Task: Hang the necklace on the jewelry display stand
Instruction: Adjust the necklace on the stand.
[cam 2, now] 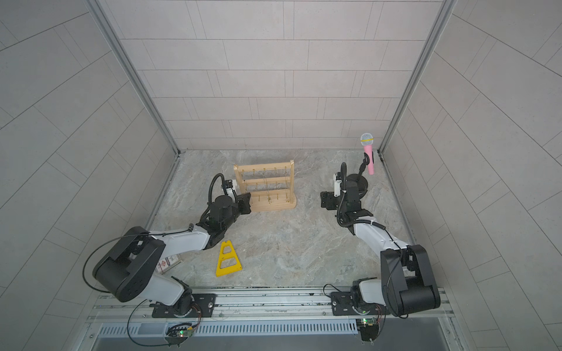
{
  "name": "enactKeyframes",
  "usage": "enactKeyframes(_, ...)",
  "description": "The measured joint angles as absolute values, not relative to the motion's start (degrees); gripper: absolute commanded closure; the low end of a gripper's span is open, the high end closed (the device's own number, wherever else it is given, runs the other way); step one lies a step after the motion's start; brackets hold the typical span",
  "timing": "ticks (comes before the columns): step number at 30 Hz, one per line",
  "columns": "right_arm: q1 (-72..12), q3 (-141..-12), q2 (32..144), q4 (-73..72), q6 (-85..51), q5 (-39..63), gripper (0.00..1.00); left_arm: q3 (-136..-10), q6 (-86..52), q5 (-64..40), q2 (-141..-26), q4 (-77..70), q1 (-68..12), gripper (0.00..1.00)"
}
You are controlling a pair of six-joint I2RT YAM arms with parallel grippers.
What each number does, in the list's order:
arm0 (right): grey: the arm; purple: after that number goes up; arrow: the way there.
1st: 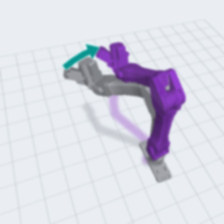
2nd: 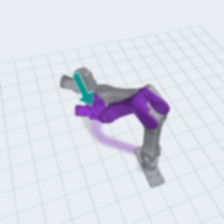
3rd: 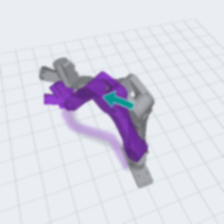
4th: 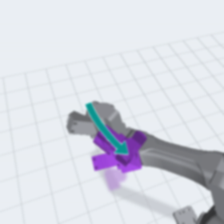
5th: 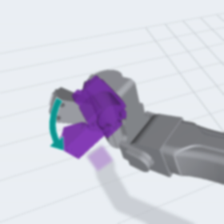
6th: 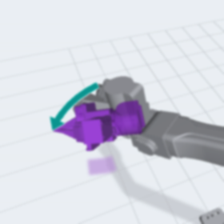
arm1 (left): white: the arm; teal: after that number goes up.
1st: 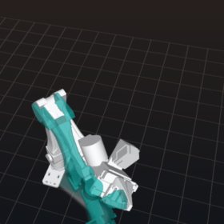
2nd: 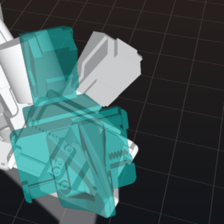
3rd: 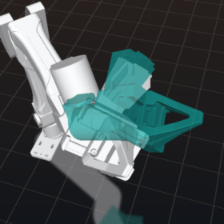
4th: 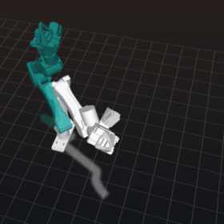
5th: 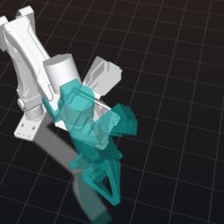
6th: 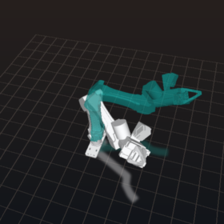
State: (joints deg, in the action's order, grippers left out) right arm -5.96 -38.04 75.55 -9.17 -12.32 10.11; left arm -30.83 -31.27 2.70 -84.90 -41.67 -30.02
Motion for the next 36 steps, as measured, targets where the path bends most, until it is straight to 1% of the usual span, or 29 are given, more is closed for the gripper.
enactKeyframes(16,-6.00,-38.68,75.75,-9.15,-12.32,10.09,0.12,-28.69,-31.24,2.63,-81.41,-36.49,-30.65,1.00)
enactKeyframes(36,-6.02,-38.68,76.23,-9.10,-12.32,10.07,0.12,-28.69,-31.11,2.55,-79.13,-33.36,-30.68,1.00)
